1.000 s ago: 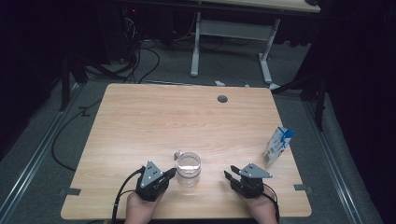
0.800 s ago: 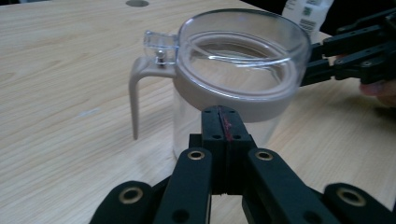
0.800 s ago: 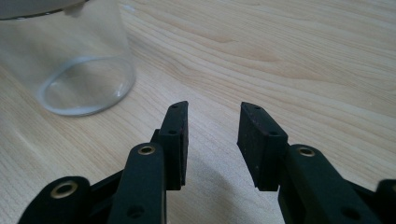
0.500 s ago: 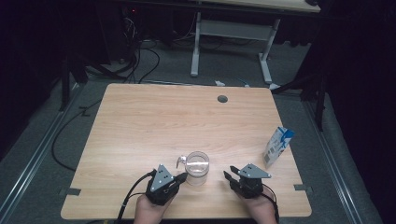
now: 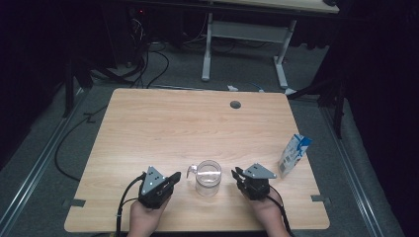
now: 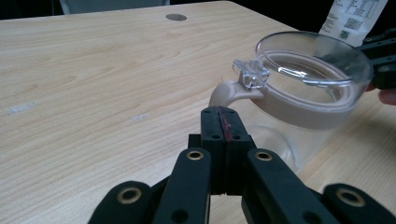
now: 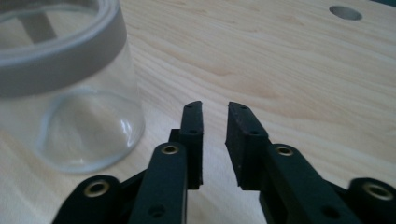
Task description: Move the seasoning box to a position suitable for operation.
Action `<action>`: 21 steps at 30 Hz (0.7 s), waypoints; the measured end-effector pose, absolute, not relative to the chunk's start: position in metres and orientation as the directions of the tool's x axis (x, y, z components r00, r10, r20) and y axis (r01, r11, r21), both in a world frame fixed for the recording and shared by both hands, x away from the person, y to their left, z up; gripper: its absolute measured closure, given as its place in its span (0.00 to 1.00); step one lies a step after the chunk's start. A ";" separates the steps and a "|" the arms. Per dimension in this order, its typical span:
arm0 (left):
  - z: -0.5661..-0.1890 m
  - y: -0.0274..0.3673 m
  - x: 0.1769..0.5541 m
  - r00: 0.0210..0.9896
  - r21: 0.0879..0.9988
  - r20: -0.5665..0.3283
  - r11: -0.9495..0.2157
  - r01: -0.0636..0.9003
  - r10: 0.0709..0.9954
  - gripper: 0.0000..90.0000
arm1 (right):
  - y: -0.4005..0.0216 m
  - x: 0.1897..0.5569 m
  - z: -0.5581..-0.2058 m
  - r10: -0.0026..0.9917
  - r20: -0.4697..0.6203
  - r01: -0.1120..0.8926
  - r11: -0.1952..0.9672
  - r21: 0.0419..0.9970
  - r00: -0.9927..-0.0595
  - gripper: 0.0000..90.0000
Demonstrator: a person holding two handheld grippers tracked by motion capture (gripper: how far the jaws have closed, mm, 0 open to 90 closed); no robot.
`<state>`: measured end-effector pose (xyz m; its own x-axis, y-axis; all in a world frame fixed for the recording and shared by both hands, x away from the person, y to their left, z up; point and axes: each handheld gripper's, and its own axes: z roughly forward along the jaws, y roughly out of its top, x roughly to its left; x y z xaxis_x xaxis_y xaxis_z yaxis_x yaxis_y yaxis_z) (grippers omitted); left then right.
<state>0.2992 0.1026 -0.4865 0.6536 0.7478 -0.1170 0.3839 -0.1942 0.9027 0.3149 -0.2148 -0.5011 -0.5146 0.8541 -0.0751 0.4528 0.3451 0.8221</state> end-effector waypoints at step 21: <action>-0.461 0.073 0.322 0.642 0.915 -0.110 -0.174 0.363 0.758 1.00 | -0.204 0.312 -0.499 0.815 -0.073 0.406 0.361 0.840 -0.575 1.00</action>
